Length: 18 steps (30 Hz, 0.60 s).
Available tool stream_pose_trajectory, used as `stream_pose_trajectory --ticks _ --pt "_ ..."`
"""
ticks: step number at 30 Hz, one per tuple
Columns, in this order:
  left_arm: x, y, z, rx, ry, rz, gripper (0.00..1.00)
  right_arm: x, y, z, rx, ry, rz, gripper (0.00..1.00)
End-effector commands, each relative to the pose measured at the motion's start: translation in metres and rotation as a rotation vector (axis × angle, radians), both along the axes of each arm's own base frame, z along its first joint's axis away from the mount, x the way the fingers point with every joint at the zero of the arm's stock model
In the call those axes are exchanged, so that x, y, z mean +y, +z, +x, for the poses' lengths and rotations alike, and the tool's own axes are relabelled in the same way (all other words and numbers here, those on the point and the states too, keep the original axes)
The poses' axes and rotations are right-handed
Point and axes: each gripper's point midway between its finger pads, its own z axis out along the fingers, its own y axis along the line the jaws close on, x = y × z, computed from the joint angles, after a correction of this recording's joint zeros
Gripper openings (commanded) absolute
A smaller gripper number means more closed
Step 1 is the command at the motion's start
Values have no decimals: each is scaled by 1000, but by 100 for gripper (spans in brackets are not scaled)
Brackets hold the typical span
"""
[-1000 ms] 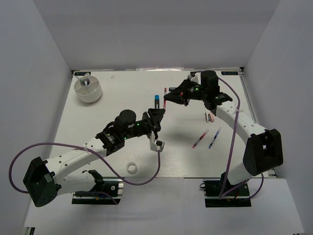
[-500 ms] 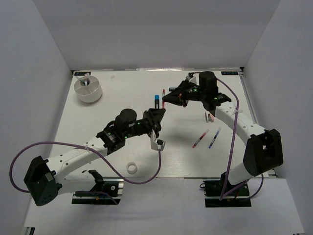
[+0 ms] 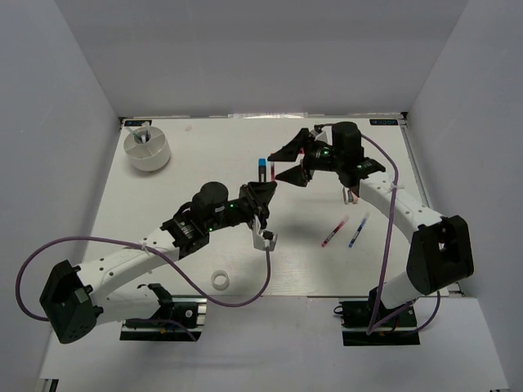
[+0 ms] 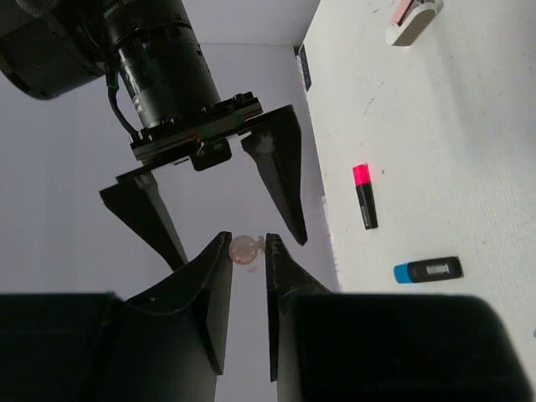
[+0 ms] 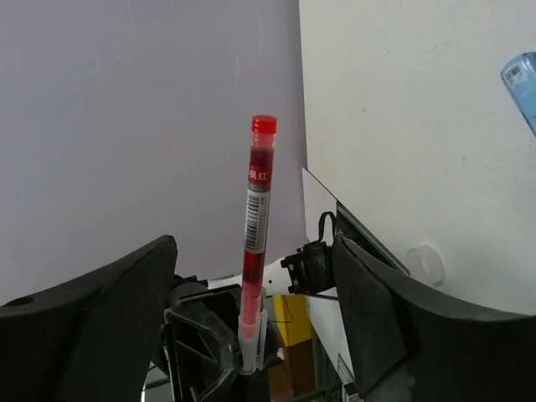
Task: Sort the stationery into containers
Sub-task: Pick up the pen from the center of the board, then place the pen in the storage box.
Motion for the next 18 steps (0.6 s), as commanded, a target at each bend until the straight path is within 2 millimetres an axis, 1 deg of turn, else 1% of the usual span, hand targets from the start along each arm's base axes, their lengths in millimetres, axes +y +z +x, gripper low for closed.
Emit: stream_pose_trajectory --ticks 1,2,3,4,5,6,7,8,9,10,11,12,13,14,15,16,17,18 --pt "4 13 -9 47 11 -62 0 -11 31 11 -112 -28 43 82" --pt "5 16 -12 121 30 -101 0 -19 35 24 -133 -66 38 87" --pt "7 24 -10 111 45 -112 0 -23 37 28 -143 -76 34 89" --pt "6 29 -12 231 75 -176 0 -38 39 44 -163 -127 24 89" --pt "12 21 -9 329 137 -159 0 -45 39 50 -197 -139 6 89" --pt "10 44 -2 464 197 -267 0 -70 38 70 -216 -203 -11 89" --pt "12 43 4 558 272 -299 0 -77 37 75 -237 -210 -19 89" --pt "26 48 25 600 414 -358 0 -85 36 80 -260 -214 -28 89" --pt "28 80 32 702 467 -503 0 -108 30 94 -301 -240 -60 89" --pt "47 72 62 707 675 -581 0 -114 30 98 -343 -232 -79 89" --pt "54 74 74 730 745 -635 0 -120 23 103 -426 -211 -139 89" --pt "53 76 87 809 814 -674 0 -138 30 115 -498 -238 -191 89" --pt "58 75 98 846 867 -693 0 -144 27 119 -541 -238 -255 89" --pt "75 72 119 910 958 -770 0 -158 14 126 -617 -224 -383 88" --pt "80 68 140 965 1039 -752 0 -162 21 130 -684 -213 -429 88" --pt "91 63 155 1020 1094 -784 0 -168 20 133 -714 -209 -467 89" --pt "126 62 182 1100 1167 -894 0 -175 15 135 -713 -213 -513 89" --pt "143 73 195 1157 1187 -976 0 -179 13 136 -736 -203 -546 89"
